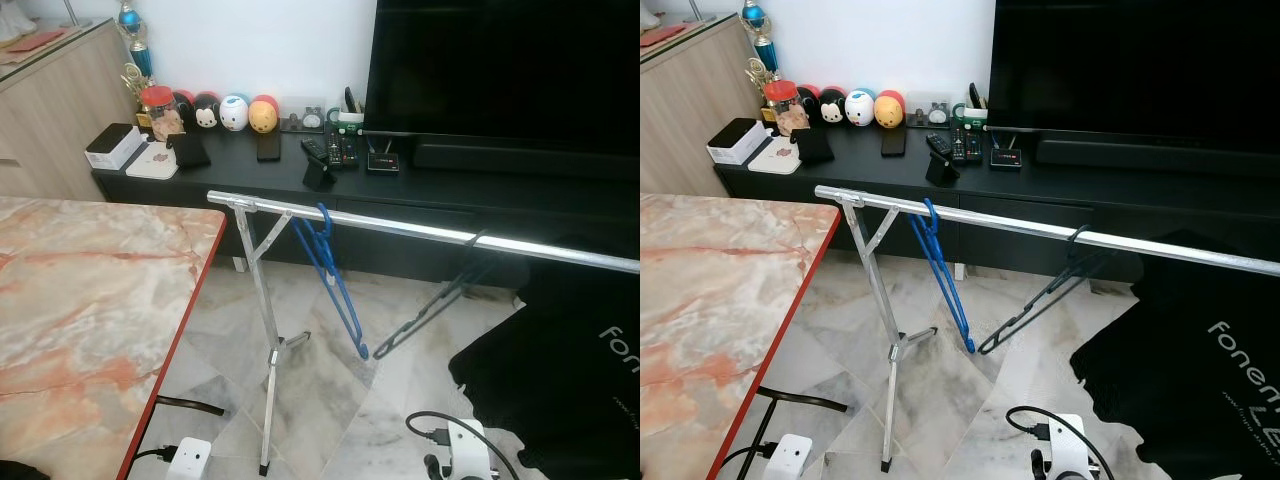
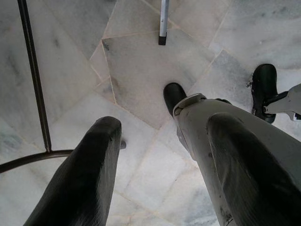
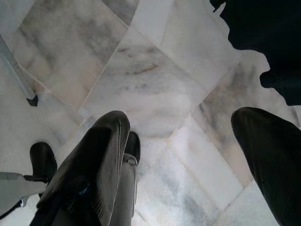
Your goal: Hang hanger
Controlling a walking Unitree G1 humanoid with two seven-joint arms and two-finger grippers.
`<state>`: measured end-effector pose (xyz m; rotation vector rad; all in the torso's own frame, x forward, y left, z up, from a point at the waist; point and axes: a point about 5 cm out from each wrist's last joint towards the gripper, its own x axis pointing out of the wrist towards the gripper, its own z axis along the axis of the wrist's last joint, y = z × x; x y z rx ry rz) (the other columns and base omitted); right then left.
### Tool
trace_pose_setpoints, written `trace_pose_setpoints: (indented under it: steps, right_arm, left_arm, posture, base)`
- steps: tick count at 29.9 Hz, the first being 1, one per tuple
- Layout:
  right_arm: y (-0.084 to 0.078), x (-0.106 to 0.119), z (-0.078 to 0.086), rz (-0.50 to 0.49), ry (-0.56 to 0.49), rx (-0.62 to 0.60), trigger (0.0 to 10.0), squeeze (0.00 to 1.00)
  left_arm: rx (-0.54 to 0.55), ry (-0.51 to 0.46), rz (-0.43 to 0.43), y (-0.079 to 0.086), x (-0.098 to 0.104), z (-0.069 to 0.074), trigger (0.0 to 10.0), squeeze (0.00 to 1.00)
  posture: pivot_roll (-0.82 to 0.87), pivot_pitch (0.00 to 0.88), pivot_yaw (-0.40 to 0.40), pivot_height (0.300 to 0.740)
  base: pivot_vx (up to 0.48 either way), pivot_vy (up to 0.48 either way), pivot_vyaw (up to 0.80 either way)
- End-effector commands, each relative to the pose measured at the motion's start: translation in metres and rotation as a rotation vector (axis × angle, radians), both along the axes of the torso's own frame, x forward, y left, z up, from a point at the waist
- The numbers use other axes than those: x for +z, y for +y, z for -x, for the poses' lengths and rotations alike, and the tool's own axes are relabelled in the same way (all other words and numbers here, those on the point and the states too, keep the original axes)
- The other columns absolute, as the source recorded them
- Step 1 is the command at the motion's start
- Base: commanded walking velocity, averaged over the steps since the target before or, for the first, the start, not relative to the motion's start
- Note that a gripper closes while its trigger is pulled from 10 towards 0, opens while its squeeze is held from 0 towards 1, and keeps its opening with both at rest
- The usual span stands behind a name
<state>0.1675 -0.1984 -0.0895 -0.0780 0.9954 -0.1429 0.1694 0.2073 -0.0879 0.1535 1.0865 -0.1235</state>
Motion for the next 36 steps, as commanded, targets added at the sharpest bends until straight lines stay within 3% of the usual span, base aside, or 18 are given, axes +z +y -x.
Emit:
trace_pose_setpoints:
  steps: [1, 36]
  right_arm:
    - [-0.0012, -0.0039, 0.0092, -0.009, 0.028, -0.02, 10.0, 0.0]
    - [0.0014, -0.0062, 0.0151, -0.021, 0.016, -0.034, 10.0, 0.0]
  left_arm:
    - [0.007, 0.023, -0.005, 0.0019, -0.002, 0.0051, 10.0, 0.0]
    - [0.0, 0.027, -0.01, 0.0027, -0.0025, 0.0067, 10.0, 0.0]
  posture:
    - [-0.03, 0.0, 0.02, 0.74]
    - [-0.04, 0.0, 0.037, 0.74]
  base:
    - [0.0, 0.0, 0.0]
    - [0.0, 0.0, 0.0]
